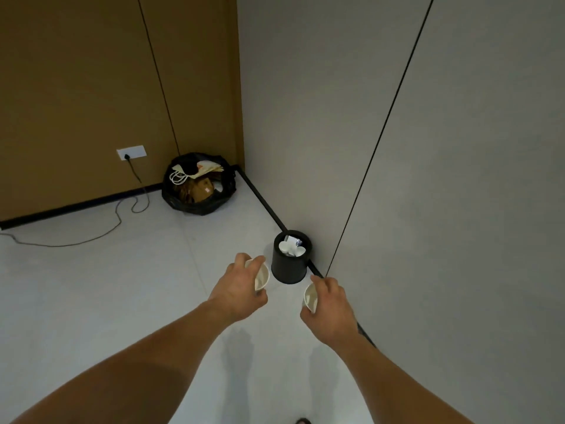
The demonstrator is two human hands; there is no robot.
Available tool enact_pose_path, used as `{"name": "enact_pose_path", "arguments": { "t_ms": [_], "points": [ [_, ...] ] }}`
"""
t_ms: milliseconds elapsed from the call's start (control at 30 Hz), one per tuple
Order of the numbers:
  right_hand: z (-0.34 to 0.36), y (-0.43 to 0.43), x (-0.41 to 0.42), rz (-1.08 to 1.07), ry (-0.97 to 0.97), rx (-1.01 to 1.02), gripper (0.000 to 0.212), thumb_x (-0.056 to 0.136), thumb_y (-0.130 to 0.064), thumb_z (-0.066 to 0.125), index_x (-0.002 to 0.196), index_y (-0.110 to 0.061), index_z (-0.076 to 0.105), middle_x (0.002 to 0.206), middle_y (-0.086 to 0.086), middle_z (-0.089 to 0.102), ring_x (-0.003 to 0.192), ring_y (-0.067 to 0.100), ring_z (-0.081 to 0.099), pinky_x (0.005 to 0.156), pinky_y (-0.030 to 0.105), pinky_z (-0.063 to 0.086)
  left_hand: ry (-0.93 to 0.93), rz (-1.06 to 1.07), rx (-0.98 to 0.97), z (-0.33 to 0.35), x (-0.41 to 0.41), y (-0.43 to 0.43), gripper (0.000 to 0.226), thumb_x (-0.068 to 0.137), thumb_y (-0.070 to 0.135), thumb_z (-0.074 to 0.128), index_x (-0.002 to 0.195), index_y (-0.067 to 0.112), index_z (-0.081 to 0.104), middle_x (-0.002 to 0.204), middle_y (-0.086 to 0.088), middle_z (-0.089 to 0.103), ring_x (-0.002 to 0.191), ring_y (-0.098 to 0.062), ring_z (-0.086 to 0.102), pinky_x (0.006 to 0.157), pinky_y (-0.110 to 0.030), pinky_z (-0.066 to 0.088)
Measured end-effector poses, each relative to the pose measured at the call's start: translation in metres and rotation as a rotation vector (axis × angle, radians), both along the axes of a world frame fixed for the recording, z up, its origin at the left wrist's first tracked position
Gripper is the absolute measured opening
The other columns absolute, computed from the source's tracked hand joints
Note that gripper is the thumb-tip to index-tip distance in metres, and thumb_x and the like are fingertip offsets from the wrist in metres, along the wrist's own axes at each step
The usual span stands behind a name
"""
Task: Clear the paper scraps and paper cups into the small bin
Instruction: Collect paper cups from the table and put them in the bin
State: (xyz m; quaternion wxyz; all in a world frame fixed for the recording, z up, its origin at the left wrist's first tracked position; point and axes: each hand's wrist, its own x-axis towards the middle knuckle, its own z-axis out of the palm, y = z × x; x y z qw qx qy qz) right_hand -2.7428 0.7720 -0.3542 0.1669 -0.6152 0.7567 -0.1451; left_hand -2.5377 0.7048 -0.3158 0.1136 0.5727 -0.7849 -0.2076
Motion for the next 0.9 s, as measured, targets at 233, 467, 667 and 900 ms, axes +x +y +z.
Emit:
{"name": "enact_pose_path", "arguments": {
  "t_ms": [233,467,667,900],
  "points": [
    [-0.003,-0.109,-0.07,0.002,0.022,0.033,0.07,0.084,-0.037,0.058,0.147,-0.023,0.031,0.139,0.001,0.036,0.123,0.022,0.039,0.096,0.032,0.042,-0.03,-0.02,0.021,-0.008,-0.064,-0.103,0.074,0.081,0.039,0.068,0.144,0.033,0.03,0.137,0.003,0.029,0.117,-0.022,0.044,0.094,-0.031,0.046],
    [-0.031,-0.231,-0.102,0.01,0.035,0.078,0.07,0.085,-0.04,0.058,0.147,-0.024,0.03,0.14,-0.001,0.036,0.123,0.019,0.039,0.097,0.028,0.042,-0.018,-0.074,0.082,-0.046,-0.102,-0.242,0.074,0.082,0.038,0.066,0.145,0.032,0.028,0.138,0.002,0.031,0.118,-0.019,0.042,0.096,-0.029,0.044],
    [-0.071,-0.356,-0.123,-0.063,-0.012,0.143,0.073,0.084,-0.043,0.056,0.149,-0.029,0.027,0.141,-0.004,0.035,0.124,0.016,0.038,0.099,0.024,0.041,-0.041,-0.209,0.164,-0.098,-0.137,-0.391,0.072,0.085,0.038,0.061,0.147,0.027,0.026,0.14,-0.001,0.029,0.12,-0.02,0.041,0.096,-0.03,0.045],
    [-0.164,-0.461,-0.127,-0.159,-0.103,0.229,0.073,0.081,-0.042,0.064,0.145,-0.029,0.032,0.141,-0.008,0.036,0.122,0.012,0.042,0.098,0.024,0.046,-0.068,-0.242,0.262,-0.19,-0.148,-0.497,0.071,0.083,0.042,0.061,0.145,0.031,0.027,0.141,0.004,0.033,0.118,-0.015,0.042,0.093,-0.022,0.045]
  ]
}}
